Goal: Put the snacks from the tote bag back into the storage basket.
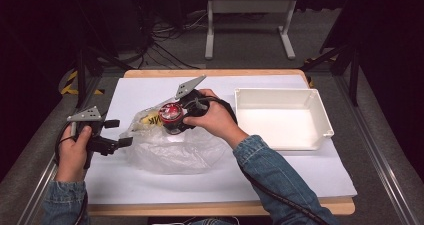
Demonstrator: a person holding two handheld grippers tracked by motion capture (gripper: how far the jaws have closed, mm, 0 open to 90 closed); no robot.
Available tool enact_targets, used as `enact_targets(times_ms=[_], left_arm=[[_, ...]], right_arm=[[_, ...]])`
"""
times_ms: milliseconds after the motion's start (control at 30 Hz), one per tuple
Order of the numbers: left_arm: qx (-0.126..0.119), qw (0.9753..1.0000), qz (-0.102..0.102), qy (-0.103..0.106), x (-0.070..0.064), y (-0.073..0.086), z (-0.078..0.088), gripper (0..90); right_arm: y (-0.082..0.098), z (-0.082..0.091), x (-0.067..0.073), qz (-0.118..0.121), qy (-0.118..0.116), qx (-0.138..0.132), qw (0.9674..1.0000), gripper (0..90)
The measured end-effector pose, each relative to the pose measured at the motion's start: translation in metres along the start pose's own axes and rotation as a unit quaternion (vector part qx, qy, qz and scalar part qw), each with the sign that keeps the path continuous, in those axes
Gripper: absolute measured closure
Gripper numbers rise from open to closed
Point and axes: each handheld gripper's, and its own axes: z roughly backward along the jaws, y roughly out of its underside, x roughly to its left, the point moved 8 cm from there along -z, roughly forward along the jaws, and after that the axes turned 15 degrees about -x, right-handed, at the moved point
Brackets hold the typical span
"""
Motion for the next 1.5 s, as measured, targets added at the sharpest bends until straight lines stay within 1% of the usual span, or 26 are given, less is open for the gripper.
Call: enact_targets(times_ms=[67, 100, 133, 200, 233, 267, 300, 367, 400, 467, 567, 667, 733, 867, 900, 1067, 1100, 1167, 1233, 1267, 1300, 1367, 1400, 1433, 1467, 1500], left_arm=[[-0.005, 1.0, -0.004, 0.002, 0.0, -0.001, 0.001, 3.3], [-0.008, 1.0, -0.002, 0.003, 0.0, -0.001, 0.002, 3.3], [-0.013, 0.9999, -0.006, 0.003, 0.0, -0.002, 0.002, 3.2], [-0.024, 0.9996, -0.008, 0.008, -0.003, -0.002, 0.004, 3.1], [-0.031, 0.9994, -0.004, 0.013, -0.004, -0.002, 0.006, 2.9], [-0.043, 0.9989, -0.008, 0.017, -0.005, -0.002, 0.008, 2.5], [-0.043, 0.9988, -0.015, 0.017, -0.004, -0.002, 0.009, 2.6], [-0.044, 0.9988, -0.014, 0.017, -0.004, -0.002, 0.01, 2.6], [-0.051, 0.9985, -0.015, 0.013, -0.003, -0.003, 0.01, 2.7], [-0.051, 0.9985, -0.016, 0.012, -0.004, -0.003, 0.011, 3.0], [-0.051, 0.9984, -0.025, 0.009, -0.003, -0.004, 0.011, 3.0], [-0.045, 0.9986, -0.027, 0.004, -0.003, -0.003, 0.011, 3.2], [-0.04, 0.9987, -0.033, 0.004, -0.002, -0.002, 0.01, 3.2], [-0.037, 0.9989, -0.028, 0.0, -0.002, -0.001, 0.01, 3.4], [-0.037, 0.9989, -0.028, 0.0, -0.002, -0.001, 0.01, 3.4], [-0.03, 0.9989, -0.035, -0.007, 0.0, 0.001, 0.01, 3.4], [-0.032, 0.9988, -0.036, -0.008, 0.001, 0.001, 0.011, 3.4], [-0.031, 0.9989, -0.033, -0.01, 0.002, 0.001, 0.012, 3.4], [-0.03, 0.9989, -0.036, -0.01, 0.003, 0.002, 0.012, 3.4], [-0.03, 0.9989, -0.036, -0.01, 0.003, 0.002, 0.012, 3.4], [-0.03, 0.9989, -0.035, -0.01, 0.003, 0.002, 0.012, 3.4], [-0.033, 0.999, -0.03, -0.007, 0.003, 0.001, 0.012, 3.6], [-0.04, 0.9988, -0.027, -0.005, 0.003, 0.0, 0.013, 3.9], [-0.041, 0.9988, -0.027, 0.002, 0.003, 0.0, 0.014, 3.9], [-0.044, 0.9988, -0.024, 0.0, 0.002, -0.001, 0.015, 3.6], [-0.044, 0.9987, -0.026, -0.001, 0.003, -0.001, 0.015, 3.6]], right_arm=[[-0.004, 0.002, 0.001, -0.002, 0.001, -0.004, 1.0, 22.8], [-0.006, 0.004, 0.001, -0.001, 0.0, -0.006, 1.0, 22.8], [-0.009, 0.005, 0.002, 0.002, 0.001, -0.009, 1.0, 22.8], [-0.013, 0.008, 0.003, 0.001, 0.001, -0.008, 1.0, 22.8], [-0.015, 0.009, 0.003, 0.003, 0.001, -0.011, 0.9999, 22.8], [-0.016, 0.011, 0.003, 0.005, 0.003, -0.011, 0.9999, 22.8], [-0.018, 0.013, 0.004, 0.008, 0.003, -0.007, 0.9999, 22.8], [-0.019, 0.014, 0.005, 0.01, 0.004, -0.006, 0.9999, 22.8], [-0.021, 0.016, 0.005, 0.013, 0.006, -0.007, 0.9999, 22.8], [-0.024, 0.02, 0.006, 0.015, 0.006, -0.008, 0.9998, 22.8], [-0.028, 0.026, 0.006, 0.02, 0.009, -0.009, 0.9997, 22.8], [-0.031, 0.033, 0.005, 0.025, 0.014, -0.008, 0.9996, 22.8], [-0.032, 0.038, 0.003, 0.027, 0.017, -0.004, 0.9995, 22.8], [-0.031, 0.049, 0.0, 0.025, 0.025, 0.001, 0.9994, 22.8], [-0.031, 0.049, 0.0, 0.025, 0.025, 0.001, 0.9994, 22.8], [-0.028, 0.067, -0.008, 0.02, 0.041, 0.005, 0.999, 22.8], [-0.028, 0.07, -0.009, 0.02, 0.044, 0.004, 0.9988, 22.8], [-0.027, 0.079, -0.013, 0.019, 0.05, 0.003, 0.9986, 22.8], [-0.027, 0.084, -0.016, 0.021, 0.055, 0.005, 0.9983, 22.8], [-0.027, 0.084, -0.016, 0.021, 0.055, 0.005, 0.9983, 22.8], [-0.027, 0.089, -0.018, 0.021, 0.059, 0.006, 0.998, 22.8], [-0.027, 0.095, -0.021, 0.019, 0.065, 0.005, 0.9977, 22.8], [-0.027, 0.098, -0.023, 0.018, 0.069, 0.006, 0.9975, 22.8], [-0.026, 0.101, -0.025, 0.017, 0.072, 0.007, 0.9972, 22.8], [-0.026, 0.105, -0.028, 0.016, 0.077, 0.006, 0.9969, 22.8], [-0.026, 0.109, -0.03, 0.014, 0.081, 0.005, 0.9966, 22.8]])
